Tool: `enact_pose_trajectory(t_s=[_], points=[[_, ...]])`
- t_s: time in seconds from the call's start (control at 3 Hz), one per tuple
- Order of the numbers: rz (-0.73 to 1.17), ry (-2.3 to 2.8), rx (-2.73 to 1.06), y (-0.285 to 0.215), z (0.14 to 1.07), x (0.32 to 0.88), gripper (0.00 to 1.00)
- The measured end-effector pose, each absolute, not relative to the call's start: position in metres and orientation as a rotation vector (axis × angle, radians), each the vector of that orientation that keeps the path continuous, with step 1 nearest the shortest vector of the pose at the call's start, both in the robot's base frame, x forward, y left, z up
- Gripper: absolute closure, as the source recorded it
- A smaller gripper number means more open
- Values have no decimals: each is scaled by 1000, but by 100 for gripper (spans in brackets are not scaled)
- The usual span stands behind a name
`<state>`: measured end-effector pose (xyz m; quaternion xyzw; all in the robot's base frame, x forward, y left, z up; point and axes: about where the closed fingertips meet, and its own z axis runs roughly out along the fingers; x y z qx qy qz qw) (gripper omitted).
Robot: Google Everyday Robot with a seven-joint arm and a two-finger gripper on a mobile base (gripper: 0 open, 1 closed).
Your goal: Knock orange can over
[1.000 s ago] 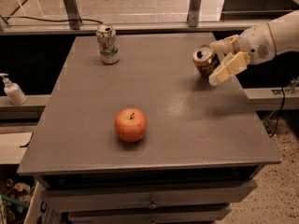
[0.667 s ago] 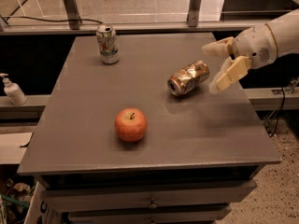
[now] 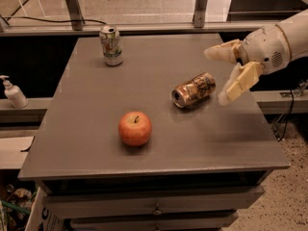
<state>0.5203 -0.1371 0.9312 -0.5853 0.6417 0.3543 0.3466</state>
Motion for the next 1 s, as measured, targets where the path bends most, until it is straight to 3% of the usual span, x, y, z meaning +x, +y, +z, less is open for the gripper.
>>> enact_pose_trajectory(t_s=[0.67,1.0], points=[[820,1699,-1424,-186,930,544,0],[814,1698,-1420,-188,931,545,0]])
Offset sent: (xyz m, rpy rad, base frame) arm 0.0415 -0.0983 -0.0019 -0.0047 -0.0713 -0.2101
